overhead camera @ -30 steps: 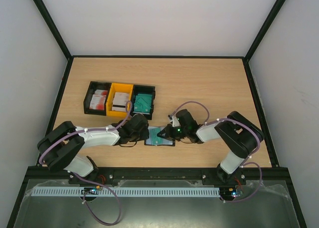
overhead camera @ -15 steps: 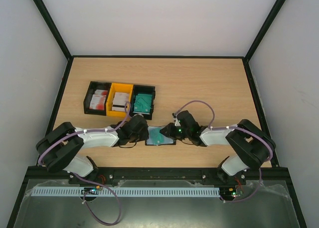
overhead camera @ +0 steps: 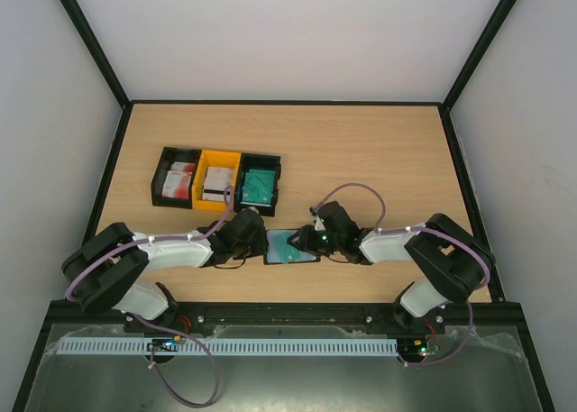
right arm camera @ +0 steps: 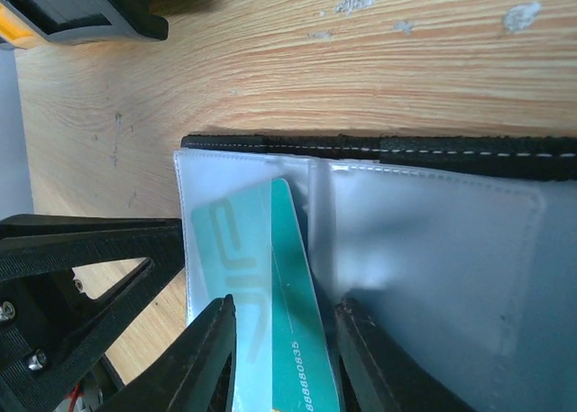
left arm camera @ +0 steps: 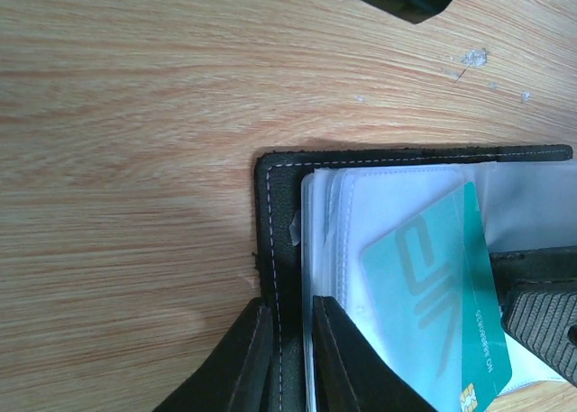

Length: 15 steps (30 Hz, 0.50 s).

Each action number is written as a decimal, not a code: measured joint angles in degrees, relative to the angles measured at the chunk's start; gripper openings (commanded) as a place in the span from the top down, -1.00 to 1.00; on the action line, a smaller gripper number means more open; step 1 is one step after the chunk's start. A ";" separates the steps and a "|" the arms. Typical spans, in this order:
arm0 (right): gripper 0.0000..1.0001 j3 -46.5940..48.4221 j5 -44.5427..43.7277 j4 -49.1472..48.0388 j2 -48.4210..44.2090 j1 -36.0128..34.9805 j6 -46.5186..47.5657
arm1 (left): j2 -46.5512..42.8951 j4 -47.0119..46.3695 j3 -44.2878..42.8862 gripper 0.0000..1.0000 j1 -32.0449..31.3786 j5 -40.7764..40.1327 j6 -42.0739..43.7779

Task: Put the credit cards into the card holder
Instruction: Insert the credit card into the card holder.

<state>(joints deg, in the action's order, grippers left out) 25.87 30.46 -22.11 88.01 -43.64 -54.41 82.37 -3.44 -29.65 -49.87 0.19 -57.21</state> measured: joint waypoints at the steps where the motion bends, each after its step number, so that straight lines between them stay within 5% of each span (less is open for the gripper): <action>1: 0.40 0.02 0.04 0.09 0.00 0.00 0.17 | -0.02 0.00 0.00 0.68 0.00 0.07 0.00; 15: 0.40 0.44 2.36 1.11 0.26 0.02 1.95 | -6.38 5.46 -0.09 0.65 -2.64 -0.20 0.94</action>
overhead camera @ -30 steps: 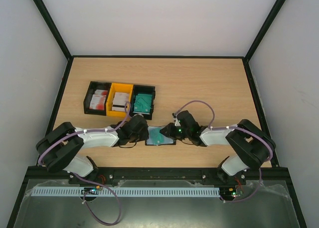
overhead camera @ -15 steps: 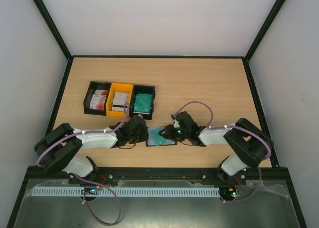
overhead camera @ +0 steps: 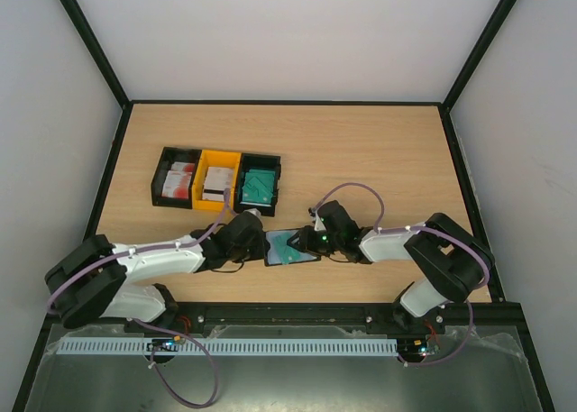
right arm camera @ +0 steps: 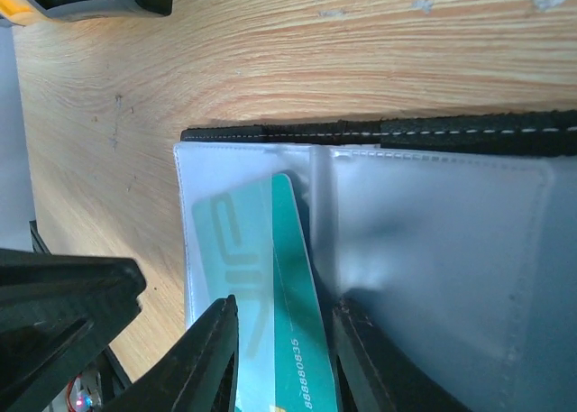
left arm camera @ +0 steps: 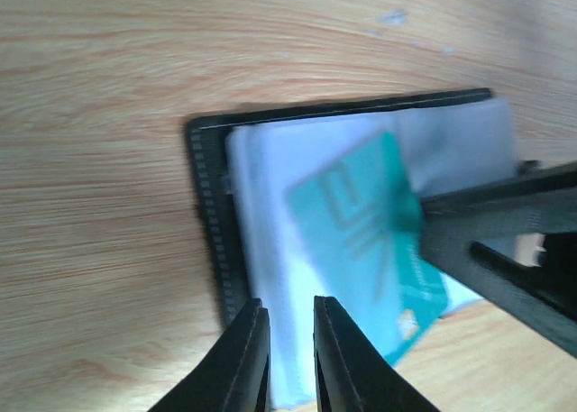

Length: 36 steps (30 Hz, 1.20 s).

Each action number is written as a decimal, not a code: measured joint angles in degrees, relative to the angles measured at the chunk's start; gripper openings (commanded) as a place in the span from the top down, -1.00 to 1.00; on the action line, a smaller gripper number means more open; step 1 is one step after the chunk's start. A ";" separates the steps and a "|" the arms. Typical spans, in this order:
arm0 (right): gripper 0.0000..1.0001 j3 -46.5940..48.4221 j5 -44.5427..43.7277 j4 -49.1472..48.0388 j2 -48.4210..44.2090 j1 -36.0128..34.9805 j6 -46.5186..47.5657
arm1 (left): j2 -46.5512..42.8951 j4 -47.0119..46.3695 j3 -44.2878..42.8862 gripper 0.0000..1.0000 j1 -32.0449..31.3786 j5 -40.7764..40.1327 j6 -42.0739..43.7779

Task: Put the credit cards into the card holder
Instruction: Insert the credit card into the card holder.

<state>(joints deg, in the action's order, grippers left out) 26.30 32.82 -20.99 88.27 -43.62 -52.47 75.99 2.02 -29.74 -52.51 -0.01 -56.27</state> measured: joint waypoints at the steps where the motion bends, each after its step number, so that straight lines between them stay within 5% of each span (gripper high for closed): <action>1: 0.41 0.00 0.09 0.00 0.00 0.00 0.04 | -0.68 -0.42 -0.04 0.65 -0.37 0.07 0.31; 15: 0.43 -0.76 1.99 -1.44 0.24 0.13 0.42 | 7.91 -4.50 -2.75 0.77 -1.84 2.29 0.74; 27: 0.94 -4.87 6.73 -5.62 0.24 0.20 -1.20 | 8.87 -2.25 -4.20 0.80 -1.84 1.01 0.15; 36: 0.96 -7.39 4.70 -10.97 -0.13 -0.02 -3.80 | 8.70 -2.32 -4.17 0.76 -1.66 1.31 0.28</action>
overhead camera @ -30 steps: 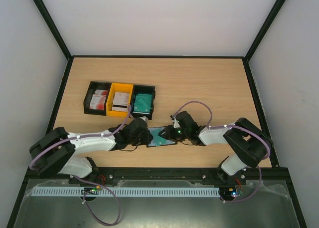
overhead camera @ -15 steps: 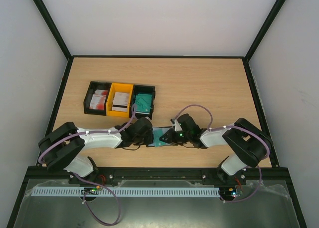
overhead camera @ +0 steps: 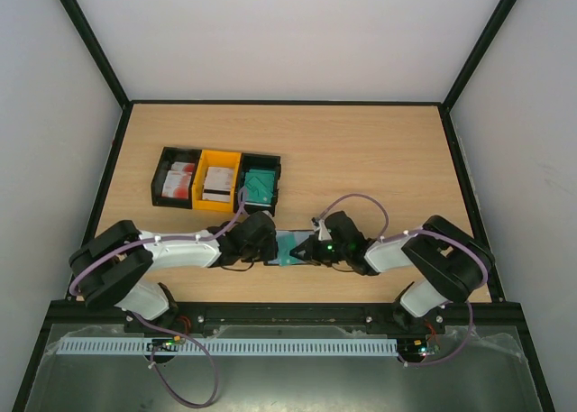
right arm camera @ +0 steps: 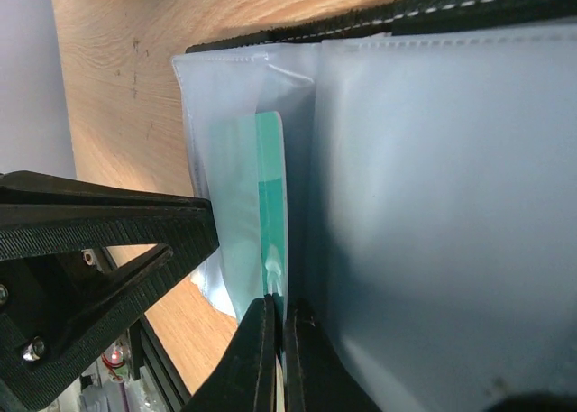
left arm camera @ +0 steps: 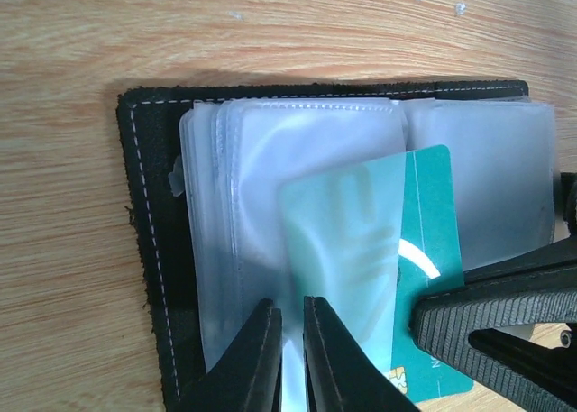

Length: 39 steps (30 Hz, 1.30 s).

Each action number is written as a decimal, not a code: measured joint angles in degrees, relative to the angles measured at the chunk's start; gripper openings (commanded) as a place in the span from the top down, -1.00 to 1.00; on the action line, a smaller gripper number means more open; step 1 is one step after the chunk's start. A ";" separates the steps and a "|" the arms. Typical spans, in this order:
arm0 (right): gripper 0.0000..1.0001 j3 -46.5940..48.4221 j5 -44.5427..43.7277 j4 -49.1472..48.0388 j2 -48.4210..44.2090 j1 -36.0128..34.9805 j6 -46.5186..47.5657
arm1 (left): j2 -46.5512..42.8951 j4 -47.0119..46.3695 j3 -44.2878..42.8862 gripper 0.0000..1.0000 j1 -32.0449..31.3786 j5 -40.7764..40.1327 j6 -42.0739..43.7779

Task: Put the credit cards into the card holder
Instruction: Insert the credit card into the card holder.

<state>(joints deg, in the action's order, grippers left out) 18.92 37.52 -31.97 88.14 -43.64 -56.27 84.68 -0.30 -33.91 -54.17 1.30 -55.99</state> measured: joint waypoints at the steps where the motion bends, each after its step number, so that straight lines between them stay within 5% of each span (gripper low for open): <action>1: 0.96 -0.37 -0.26 -0.74 0.00 -0.11 -0.48 | -0.09 0.00 0.00 0.76 0.09 0.09 0.00; 22: 0.96 -0.98 -2.97 -7.58 3.65 -0.24 -4.59 | -3.72 3.48 1.57 0.62 0.20 -1.62 -0.02; 39: 0.96 -0.57 -1.42 -9.07 5.25 -0.31 -6.19 | -4.09 4.83 2.80 0.77 0.20 -3.50 -1.68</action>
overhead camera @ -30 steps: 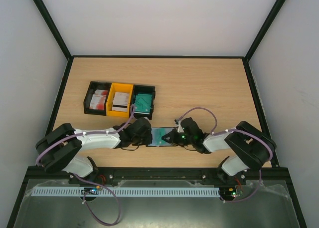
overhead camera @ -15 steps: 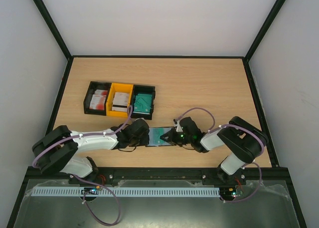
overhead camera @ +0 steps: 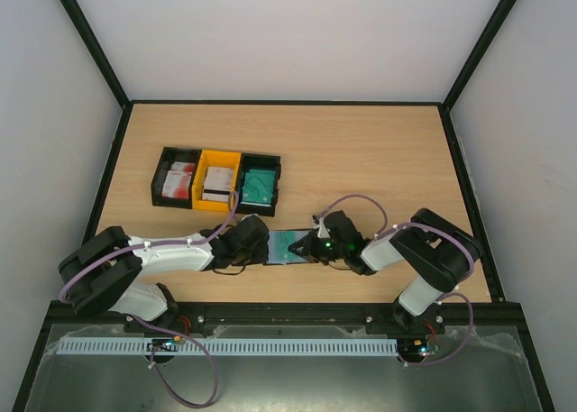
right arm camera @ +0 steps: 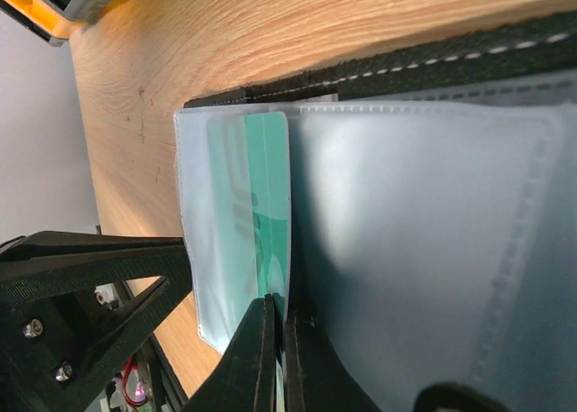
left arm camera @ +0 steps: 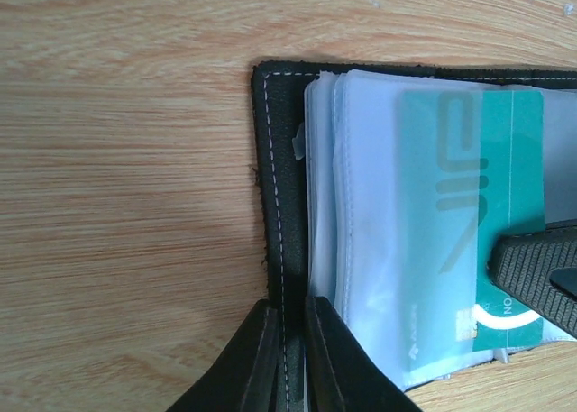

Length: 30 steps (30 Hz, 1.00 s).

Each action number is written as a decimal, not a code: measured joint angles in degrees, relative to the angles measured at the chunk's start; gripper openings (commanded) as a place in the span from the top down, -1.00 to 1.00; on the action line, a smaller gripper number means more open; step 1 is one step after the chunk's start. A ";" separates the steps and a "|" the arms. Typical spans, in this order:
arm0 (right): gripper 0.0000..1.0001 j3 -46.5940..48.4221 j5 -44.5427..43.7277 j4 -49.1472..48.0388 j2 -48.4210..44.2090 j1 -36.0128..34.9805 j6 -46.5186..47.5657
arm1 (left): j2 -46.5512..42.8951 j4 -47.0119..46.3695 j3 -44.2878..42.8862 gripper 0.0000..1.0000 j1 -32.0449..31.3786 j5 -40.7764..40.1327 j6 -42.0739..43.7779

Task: Put the credit cards into the card holder
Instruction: Insert the credit card into the card holder.

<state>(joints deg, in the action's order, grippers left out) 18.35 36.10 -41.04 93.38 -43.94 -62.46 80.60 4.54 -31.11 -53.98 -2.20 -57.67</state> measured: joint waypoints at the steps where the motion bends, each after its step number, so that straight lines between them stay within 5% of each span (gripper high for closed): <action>1: 0.96 0.15 0.02 0.02 0.11 -0.04 0.00 | 0.02 0.00 0.00 0.77 0.00 0.04 0.00; 11: 0.80 4.24 -0.22 2.36 1.95 -2.58 0.59 | 0.17 -0.22 0.00 0.77 -0.13 0.28 0.07; 21: 0.22 6.95 -6.21 16.44 -5.53 -3.61 5.29 | 0.17 -0.42 0.00 0.76 -0.13 0.20 0.09; 25: 0.23 8.17 -9.11 22.36 -7.41 -3.61 7.19 | 0.22 -0.59 0.00 0.76 -0.13 0.20 0.26; 30: 0.48 9.99 -10.25 26.45 -7.37 -3.69 9.38 | 0.31 -0.74 0.00 0.76 -0.13 0.20 0.48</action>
<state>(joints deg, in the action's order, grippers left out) 28.34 25.85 -14.59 86.02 -47.64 -53.08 80.90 3.79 -31.11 -54.11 -2.00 -57.19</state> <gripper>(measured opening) 0.328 0.120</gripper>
